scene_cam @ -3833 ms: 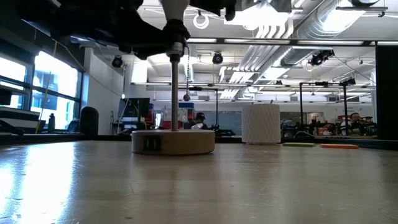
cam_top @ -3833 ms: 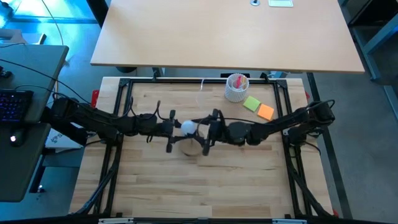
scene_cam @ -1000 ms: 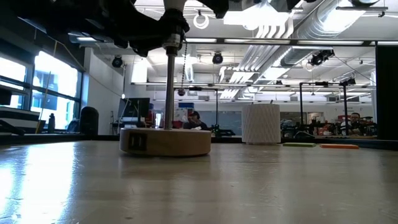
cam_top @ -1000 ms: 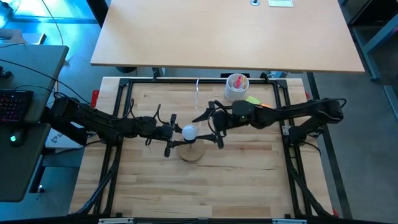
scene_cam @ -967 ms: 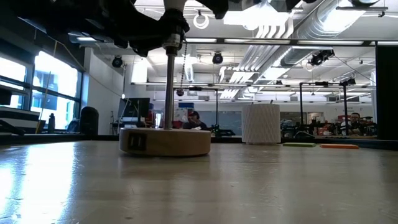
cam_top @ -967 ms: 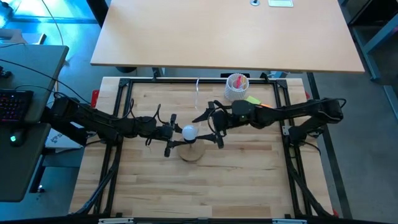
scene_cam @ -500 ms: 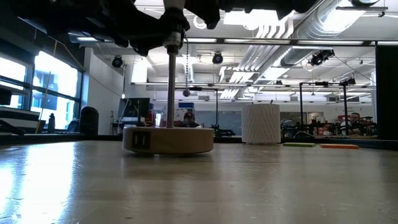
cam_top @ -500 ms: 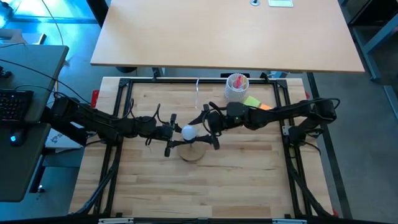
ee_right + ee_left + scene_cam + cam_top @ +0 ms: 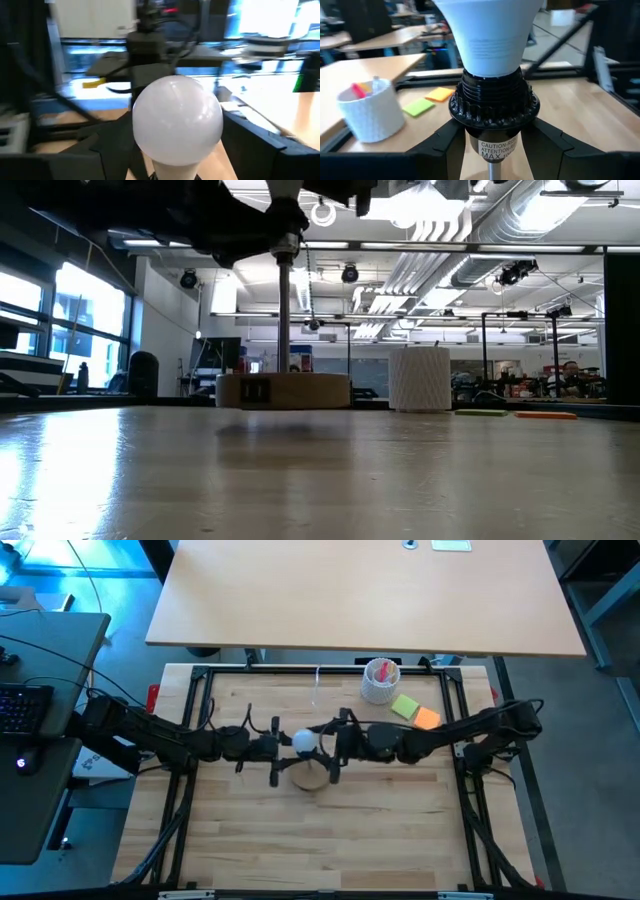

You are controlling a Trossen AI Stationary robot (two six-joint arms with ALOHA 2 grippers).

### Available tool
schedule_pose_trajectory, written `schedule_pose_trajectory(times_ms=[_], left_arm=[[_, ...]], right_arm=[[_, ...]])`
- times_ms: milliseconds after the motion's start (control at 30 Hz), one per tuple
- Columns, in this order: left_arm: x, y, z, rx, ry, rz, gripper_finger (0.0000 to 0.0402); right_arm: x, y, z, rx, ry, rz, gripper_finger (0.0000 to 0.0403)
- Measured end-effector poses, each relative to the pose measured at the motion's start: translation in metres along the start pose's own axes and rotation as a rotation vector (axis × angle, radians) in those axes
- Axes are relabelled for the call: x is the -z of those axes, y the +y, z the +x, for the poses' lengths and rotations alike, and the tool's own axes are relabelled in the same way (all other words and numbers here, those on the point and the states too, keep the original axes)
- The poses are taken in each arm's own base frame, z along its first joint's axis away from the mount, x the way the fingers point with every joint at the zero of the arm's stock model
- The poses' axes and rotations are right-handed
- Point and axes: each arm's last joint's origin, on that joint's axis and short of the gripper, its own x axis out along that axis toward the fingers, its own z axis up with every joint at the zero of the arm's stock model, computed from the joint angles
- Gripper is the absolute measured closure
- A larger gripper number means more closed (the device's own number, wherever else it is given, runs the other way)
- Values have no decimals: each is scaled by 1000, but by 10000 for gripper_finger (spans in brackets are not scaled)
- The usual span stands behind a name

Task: Screw lightbulb
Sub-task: Insert the light bulb into the lamp

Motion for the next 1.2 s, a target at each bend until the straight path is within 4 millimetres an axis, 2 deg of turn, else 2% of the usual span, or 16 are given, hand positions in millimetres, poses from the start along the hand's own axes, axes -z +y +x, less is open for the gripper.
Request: schedule_pose_trajectory(times_ms=[167,333,467,667,800,1067,1200], left_arm=[[-4,2,0,-73,-38,-11,243],[-4,3,0,-101,-37,-14,243],[-1,3,0,-109,-11,-7,243],[0,3,0,-106,2,-3,243],[-7,4,-1,-113,-43,-15,243],[-3,3,0,-107,-13,-7,243],[-3,1,0,-38,-13,3,243]], right_arm=[[-2,11,-6,168,-8,24,138],[6,15,2,206,-50,64,138],[15,15,9,167,-51,-13,134],[15,10,12,72,-57,-38,107],[20,5,13,47,-19,-59,87],[-7,-3,2,63,-102,-85,82],[-22,-5,-8,-16,-123,-87,82]])
